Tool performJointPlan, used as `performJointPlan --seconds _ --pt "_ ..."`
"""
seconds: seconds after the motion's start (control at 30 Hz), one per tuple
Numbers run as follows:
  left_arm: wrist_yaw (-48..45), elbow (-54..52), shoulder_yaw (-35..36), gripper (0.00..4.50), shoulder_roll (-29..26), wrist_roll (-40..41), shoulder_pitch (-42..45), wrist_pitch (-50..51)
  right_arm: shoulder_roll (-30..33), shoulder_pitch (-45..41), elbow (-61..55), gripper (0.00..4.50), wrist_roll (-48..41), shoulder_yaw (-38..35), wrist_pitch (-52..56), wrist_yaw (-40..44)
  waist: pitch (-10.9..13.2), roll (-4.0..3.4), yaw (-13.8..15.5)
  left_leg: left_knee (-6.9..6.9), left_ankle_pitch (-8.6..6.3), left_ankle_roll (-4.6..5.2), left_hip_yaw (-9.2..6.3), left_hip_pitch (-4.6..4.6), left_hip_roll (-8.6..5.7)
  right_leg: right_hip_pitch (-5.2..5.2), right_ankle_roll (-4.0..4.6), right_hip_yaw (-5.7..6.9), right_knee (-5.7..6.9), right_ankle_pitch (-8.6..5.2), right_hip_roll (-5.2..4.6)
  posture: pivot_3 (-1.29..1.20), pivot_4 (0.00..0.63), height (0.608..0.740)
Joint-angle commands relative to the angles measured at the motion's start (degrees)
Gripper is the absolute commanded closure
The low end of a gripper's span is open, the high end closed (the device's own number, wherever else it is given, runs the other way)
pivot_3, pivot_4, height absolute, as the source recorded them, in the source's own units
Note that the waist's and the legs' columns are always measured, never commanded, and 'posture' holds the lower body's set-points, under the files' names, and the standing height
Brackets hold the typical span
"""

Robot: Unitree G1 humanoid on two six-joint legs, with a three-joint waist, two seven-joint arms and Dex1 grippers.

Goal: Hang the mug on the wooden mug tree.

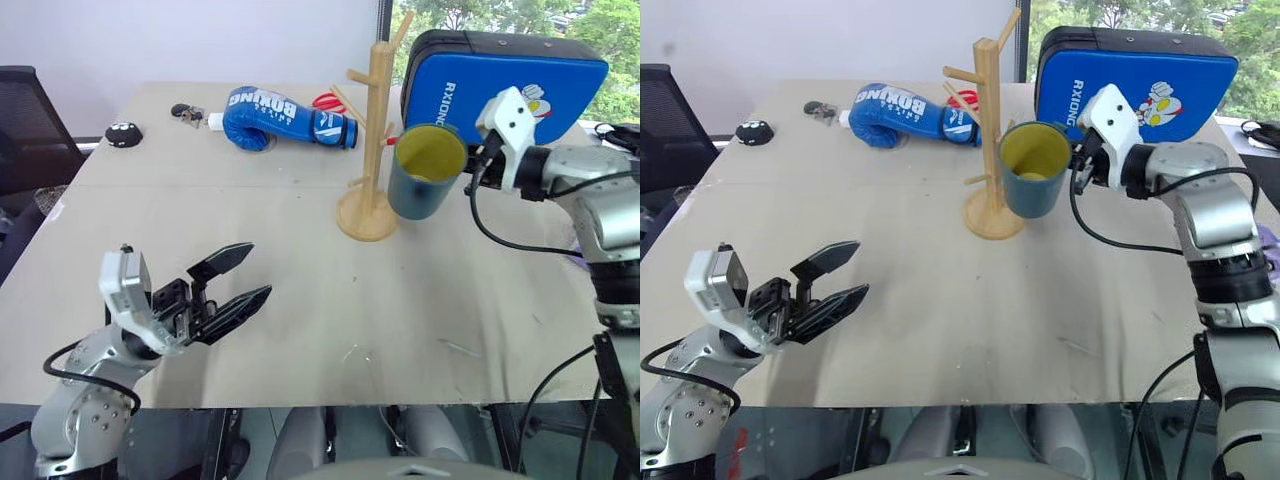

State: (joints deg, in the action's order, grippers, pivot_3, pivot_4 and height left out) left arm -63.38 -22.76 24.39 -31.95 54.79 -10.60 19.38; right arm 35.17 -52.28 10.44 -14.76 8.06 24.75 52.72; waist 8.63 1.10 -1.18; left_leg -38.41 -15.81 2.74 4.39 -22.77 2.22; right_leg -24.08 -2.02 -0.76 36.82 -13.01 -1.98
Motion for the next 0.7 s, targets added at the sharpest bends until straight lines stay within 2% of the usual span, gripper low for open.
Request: performJointPlan --seconds 0.03,0.23,0.33,0.47,0.7 --pt "0.58 -3.03 1.62 0.00 0.15 1.62 -0.70 -0.79 -2.28 -5.05 5.67 4.45 2.28 0.87 -5.13 2.14 0.00 0.00 0.14 0.00 0.00 0.00 -0.01 -0.01 0.00 -0.01 0.01 0.01 0.00 0.00 0.00 0.00 0.150 0.740" --pt "1.36 -4.00 2.14 0.00 -0.05 2.15 -2.24 -0.55 -5.62 -8.62 13.10 4.45 5.58 3.29 -8.50 5.11 0.00 0.00 0.46 -0.01 0.01 -0.02 0.01 -0.07 -0.05 -0.01 0.01 0.02 -0.02 0.00 -0.10 0.00 0.150 0.740" --pt "2.14 -4.47 2.05 0.00 -0.16 2.70 -2.44 -0.20 -6.63 -8.64 16.13 3.56 7.50 3.76 -10.57 5.01 0.00 0.00 0.34 0.01 0.04 -0.08 0.04 -0.07 -0.04 -0.04 0.01 0.02 -0.02 0.00 -0.11 0.00 0.150 0.740" --pt "3.55 -4.92 1.72 0.00 -0.66 3.13 -1.85 0.46 -4.76 -5.68 11.98 1.79 6.80 1.04 -9.65 4.58 0.01 -0.01 0.48 0.04 0.11 -0.21 0.02 -0.08 -0.03 -0.06 0.01 0.03 -0.01 0.00 -0.11 0.00 0.150 0.740" --pt "8.27 -5.63 -2.06 0.00 -2.57 -1.27 0.09 2.86 3.53 9.76 -9.52 1.79 0.35 -9.26 -4.73 3.47 0.01 -0.01 0.74 0.03 0.06 -0.12 -0.03 -0.14 -0.07 -0.05 -0.04 0.07 -0.04 0.03 -0.19 0.00 0.150 0.740"
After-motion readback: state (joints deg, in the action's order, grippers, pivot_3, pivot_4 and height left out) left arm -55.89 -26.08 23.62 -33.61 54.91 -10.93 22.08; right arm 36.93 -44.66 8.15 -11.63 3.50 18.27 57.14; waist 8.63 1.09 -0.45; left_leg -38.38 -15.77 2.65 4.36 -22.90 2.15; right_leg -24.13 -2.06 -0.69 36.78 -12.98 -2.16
